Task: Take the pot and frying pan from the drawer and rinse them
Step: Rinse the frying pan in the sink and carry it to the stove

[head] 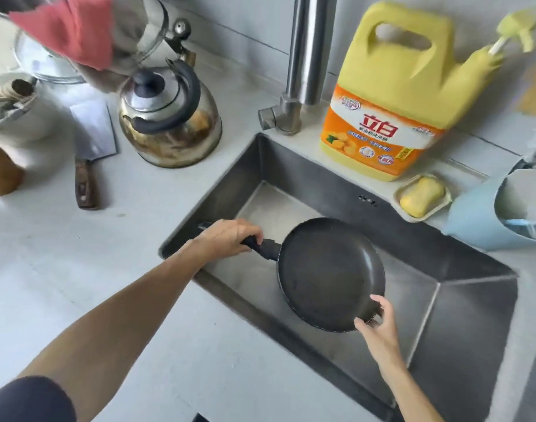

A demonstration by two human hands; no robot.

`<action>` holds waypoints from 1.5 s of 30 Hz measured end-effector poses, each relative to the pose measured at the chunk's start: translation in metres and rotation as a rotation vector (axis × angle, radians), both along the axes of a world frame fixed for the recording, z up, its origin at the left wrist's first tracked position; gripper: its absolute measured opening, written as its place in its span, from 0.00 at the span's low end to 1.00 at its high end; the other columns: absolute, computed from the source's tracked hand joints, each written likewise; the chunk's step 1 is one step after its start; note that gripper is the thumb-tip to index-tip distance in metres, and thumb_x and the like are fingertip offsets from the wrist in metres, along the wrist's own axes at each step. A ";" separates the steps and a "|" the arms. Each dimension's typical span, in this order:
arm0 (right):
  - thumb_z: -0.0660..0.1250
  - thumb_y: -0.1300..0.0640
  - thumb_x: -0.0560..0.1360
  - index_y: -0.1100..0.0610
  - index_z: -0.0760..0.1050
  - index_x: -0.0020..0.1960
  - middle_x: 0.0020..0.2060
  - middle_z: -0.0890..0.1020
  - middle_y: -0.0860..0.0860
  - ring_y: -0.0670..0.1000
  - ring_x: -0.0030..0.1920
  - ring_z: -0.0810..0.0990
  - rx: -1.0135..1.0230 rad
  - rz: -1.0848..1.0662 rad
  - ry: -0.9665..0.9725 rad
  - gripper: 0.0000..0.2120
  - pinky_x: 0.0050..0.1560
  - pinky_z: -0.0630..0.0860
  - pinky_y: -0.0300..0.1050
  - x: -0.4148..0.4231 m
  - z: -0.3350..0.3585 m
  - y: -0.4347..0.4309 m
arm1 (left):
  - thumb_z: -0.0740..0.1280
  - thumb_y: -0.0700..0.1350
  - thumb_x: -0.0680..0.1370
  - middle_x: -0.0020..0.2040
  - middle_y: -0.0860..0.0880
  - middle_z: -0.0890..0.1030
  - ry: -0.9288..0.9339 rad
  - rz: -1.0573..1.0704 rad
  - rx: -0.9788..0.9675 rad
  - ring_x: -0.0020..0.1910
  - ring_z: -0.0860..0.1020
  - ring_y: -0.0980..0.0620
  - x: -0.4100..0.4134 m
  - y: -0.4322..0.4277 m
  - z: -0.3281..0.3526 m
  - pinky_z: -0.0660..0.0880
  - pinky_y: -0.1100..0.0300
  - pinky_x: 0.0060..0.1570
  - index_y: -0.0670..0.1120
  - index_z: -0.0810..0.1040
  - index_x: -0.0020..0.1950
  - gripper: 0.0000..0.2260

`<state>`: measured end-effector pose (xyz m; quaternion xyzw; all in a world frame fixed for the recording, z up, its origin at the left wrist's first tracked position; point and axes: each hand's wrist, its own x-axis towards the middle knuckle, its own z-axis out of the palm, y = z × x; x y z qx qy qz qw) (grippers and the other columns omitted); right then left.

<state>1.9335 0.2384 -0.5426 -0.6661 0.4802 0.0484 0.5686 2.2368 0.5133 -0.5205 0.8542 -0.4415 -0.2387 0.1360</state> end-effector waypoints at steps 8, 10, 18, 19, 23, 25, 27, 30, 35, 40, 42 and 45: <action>0.71 0.68 0.72 0.34 0.68 0.61 0.59 0.80 0.48 0.51 0.56 0.83 -0.035 -0.050 0.076 0.32 0.56 0.78 0.51 -0.008 -0.054 -0.022 | 0.69 0.40 0.76 0.55 0.54 0.78 0.055 -0.052 0.059 0.54 0.76 0.51 0.001 -0.042 -0.064 0.64 0.60 0.44 0.51 0.76 0.57 0.12; 0.71 0.69 0.73 0.36 0.68 0.61 0.59 0.80 0.49 0.49 0.54 0.83 -0.034 -0.066 0.075 0.31 0.55 0.80 0.53 -0.006 -0.062 -0.025 | 0.69 0.40 0.76 0.55 0.54 0.77 0.063 -0.057 0.104 0.54 0.76 0.50 0.002 -0.049 -0.074 0.64 0.58 0.43 0.52 0.75 0.57 0.12; 0.72 0.69 0.72 0.35 0.67 0.60 0.58 0.79 0.47 0.52 0.55 0.84 -0.039 -0.040 0.072 0.32 0.54 0.77 0.52 -0.009 -0.087 -0.023 | 0.68 0.38 0.76 0.56 0.53 0.77 0.095 -0.085 0.198 0.57 0.75 0.50 -0.003 -0.054 -0.107 0.62 0.60 0.44 0.50 0.73 0.57 0.13; 0.72 0.69 0.72 0.34 0.67 0.59 0.58 0.79 0.45 0.54 0.55 0.84 -0.044 -0.031 0.068 0.33 0.56 0.78 0.53 -0.009 -0.090 -0.023 | 0.68 0.37 0.75 0.56 0.53 0.77 0.101 -0.077 0.202 0.57 0.75 0.50 -0.004 -0.053 -0.110 0.62 0.60 0.44 0.50 0.73 0.56 0.13; 0.72 0.72 0.71 0.35 0.67 0.57 0.56 0.78 0.42 0.56 0.52 0.85 -0.051 -0.007 0.030 0.34 0.49 0.78 0.40 -0.010 -0.097 -0.025 | 0.69 0.43 0.77 0.58 0.53 0.76 0.131 -0.050 0.221 0.60 0.75 0.50 0.001 -0.056 -0.098 0.63 0.60 0.46 0.51 0.74 0.60 0.14; 0.73 0.73 0.70 0.34 0.67 0.56 0.54 0.80 0.47 0.58 0.51 0.85 -0.055 -0.014 0.021 0.36 0.45 0.77 0.29 -0.010 -0.098 -0.028 | 0.71 0.53 0.76 0.58 0.56 0.77 0.144 0.062 0.117 0.59 0.76 0.54 0.009 -0.061 -0.066 0.69 0.57 0.49 0.56 0.73 0.64 0.18; 0.73 0.76 0.69 0.30 0.68 0.52 0.53 0.79 0.52 0.59 0.49 0.84 -0.051 -0.018 0.004 0.39 0.41 0.76 0.25 -0.007 -0.096 -0.028 | 0.70 0.61 0.76 0.52 0.59 0.78 0.053 0.270 -0.124 0.52 0.78 0.59 0.022 -0.067 -0.019 0.77 0.54 0.52 0.60 0.71 0.65 0.20; 0.69 0.83 0.67 0.24 0.70 0.42 0.49 0.78 0.50 0.55 0.38 0.82 -0.043 -0.040 -0.032 0.48 0.35 0.77 0.26 0.000 -0.096 -0.031 | 0.70 0.60 0.76 0.44 0.57 0.81 -0.060 0.581 -0.486 0.41 0.80 0.61 0.059 -0.081 0.046 0.79 0.58 0.46 0.59 0.71 0.64 0.19; 0.68 0.86 0.65 0.23 0.72 0.38 0.49 0.76 0.45 0.46 0.35 0.84 -0.043 -0.063 -0.062 0.50 0.32 0.78 0.28 0.003 -0.102 -0.032 | 0.70 0.60 0.76 0.36 0.59 0.77 -0.128 0.709 -0.479 0.36 0.78 0.56 0.111 -0.110 0.102 0.73 0.61 0.41 0.57 0.70 0.49 0.12; 0.69 0.84 0.66 0.31 0.72 0.50 0.50 0.76 0.44 0.46 0.38 0.84 -0.085 -0.032 -0.001 0.44 0.36 0.78 0.26 -0.002 -0.099 -0.033 | 0.70 0.48 0.75 0.26 0.59 0.72 -0.185 0.743 -0.503 0.27 0.72 0.62 0.126 -0.116 0.091 0.68 0.73 0.34 0.55 0.74 0.31 0.13; 0.69 0.82 0.69 0.45 0.69 0.60 0.50 0.77 0.47 0.58 0.45 0.82 -0.068 -0.019 0.003 0.36 0.38 0.78 0.26 -0.005 -0.098 -0.034 | 0.70 0.47 0.73 0.31 0.57 0.78 -0.136 0.758 -0.542 0.31 0.75 0.61 0.127 -0.113 0.085 0.71 0.73 0.39 0.51 0.84 0.41 0.03; 0.71 0.77 0.71 0.46 0.66 0.64 0.51 0.79 0.53 0.55 0.46 0.83 -0.038 -0.017 0.046 0.34 0.40 0.78 0.27 -0.006 -0.096 -0.035 | 0.68 0.47 0.74 0.33 0.55 0.79 -0.098 0.769 -0.568 0.31 0.75 0.62 0.130 -0.106 0.082 0.71 0.70 0.38 0.52 0.83 0.44 0.04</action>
